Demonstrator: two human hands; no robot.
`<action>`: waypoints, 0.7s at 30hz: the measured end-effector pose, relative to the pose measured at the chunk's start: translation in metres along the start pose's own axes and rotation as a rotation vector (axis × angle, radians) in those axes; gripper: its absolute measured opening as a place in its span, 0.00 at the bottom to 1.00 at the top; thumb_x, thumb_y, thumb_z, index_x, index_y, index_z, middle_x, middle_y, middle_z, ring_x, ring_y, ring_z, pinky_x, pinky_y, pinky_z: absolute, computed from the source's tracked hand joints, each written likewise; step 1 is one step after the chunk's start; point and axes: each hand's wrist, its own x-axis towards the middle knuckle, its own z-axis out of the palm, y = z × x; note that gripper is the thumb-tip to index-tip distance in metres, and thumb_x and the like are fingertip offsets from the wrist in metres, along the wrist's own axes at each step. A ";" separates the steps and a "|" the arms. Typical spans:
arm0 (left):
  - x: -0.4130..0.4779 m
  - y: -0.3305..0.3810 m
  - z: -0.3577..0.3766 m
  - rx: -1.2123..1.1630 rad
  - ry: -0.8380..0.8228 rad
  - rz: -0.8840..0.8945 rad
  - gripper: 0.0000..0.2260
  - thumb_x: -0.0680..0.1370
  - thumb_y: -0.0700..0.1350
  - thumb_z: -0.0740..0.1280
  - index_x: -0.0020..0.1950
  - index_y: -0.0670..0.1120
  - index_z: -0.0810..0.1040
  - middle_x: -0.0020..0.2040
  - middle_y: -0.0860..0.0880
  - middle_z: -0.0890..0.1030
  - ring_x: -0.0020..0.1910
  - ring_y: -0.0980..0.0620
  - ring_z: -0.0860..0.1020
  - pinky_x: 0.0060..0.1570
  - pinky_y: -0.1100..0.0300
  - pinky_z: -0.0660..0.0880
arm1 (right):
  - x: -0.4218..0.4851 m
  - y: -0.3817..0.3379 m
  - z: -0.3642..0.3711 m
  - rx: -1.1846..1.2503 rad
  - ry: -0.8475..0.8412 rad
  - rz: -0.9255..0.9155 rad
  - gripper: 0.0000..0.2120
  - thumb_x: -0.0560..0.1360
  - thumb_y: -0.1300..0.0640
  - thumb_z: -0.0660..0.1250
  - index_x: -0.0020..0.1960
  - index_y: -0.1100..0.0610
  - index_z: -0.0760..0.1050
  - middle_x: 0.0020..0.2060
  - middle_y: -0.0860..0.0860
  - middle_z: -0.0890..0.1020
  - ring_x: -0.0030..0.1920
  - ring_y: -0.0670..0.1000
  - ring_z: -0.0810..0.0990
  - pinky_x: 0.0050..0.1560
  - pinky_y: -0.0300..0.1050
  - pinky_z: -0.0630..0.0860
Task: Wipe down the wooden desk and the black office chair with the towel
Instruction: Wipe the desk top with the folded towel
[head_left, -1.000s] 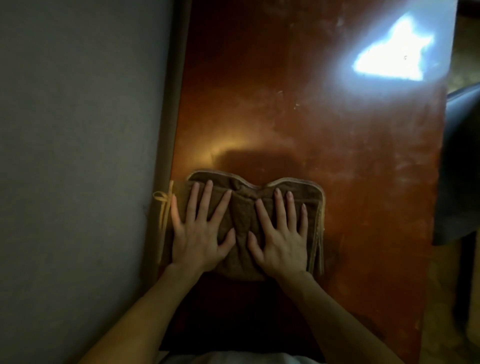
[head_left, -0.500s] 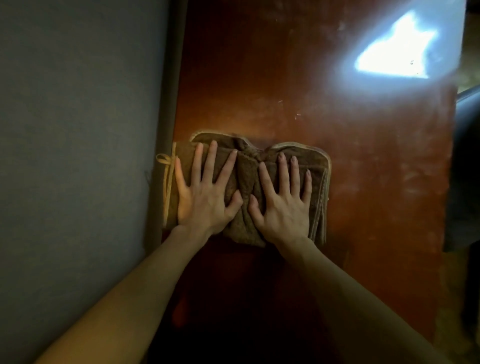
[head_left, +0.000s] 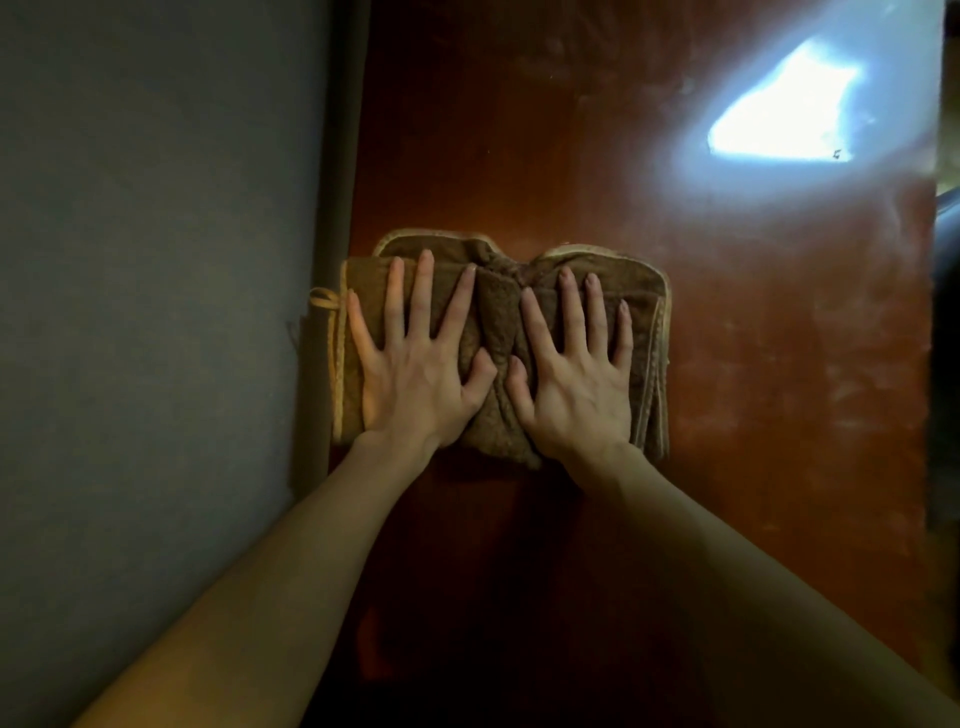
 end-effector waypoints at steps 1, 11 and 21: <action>0.005 -0.001 0.000 0.002 0.003 -0.001 0.34 0.79 0.63 0.53 0.84 0.56 0.49 0.85 0.45 0.49 0.83 0.42 0.47 0.76 0.29 0.46 | 0.004 0.000 -0.001 0.004 0.004 0.005 0.33 0.81 0.39 0.51 0.83 0.49 0.54 0.82 0.59 0.52 0.82 0.61 0.46 0.78 0.67 0.47; 0.046 -0.001 -0.004 0.014 -0.001 -0.043 0.33 0.80 0.64 0.51 0.84 0.56 0.48 0.85 0.44 0.49 0.83 0.41 0.47 0.75 0.28 0.47 | 0.046 0.002 -0.003 -0.009 0.031 0.061 0.32 0.81 0.39 0.51 0.83 0.48 0.54 0.82 0.59 0.54 0.82 0.60 0.48 0.79 0.66 0.46; 0.084 0.004 -0.009 0.013 -0.008 -0.093 0.32 0.80 0.63 0.49 0.84 0.57 0.48 0.85 0.44 0.48 0.83 0.41 0.46 0.75 0.28 0.46 | 0.083 0.005 -0.006 0.004 0.038 0.106 0.32 0.81 0.40 0.50 0.83 0.47 0.52 0.82 0.58 0.54 0.82 0.60 0.49 0.79 0.66 0.47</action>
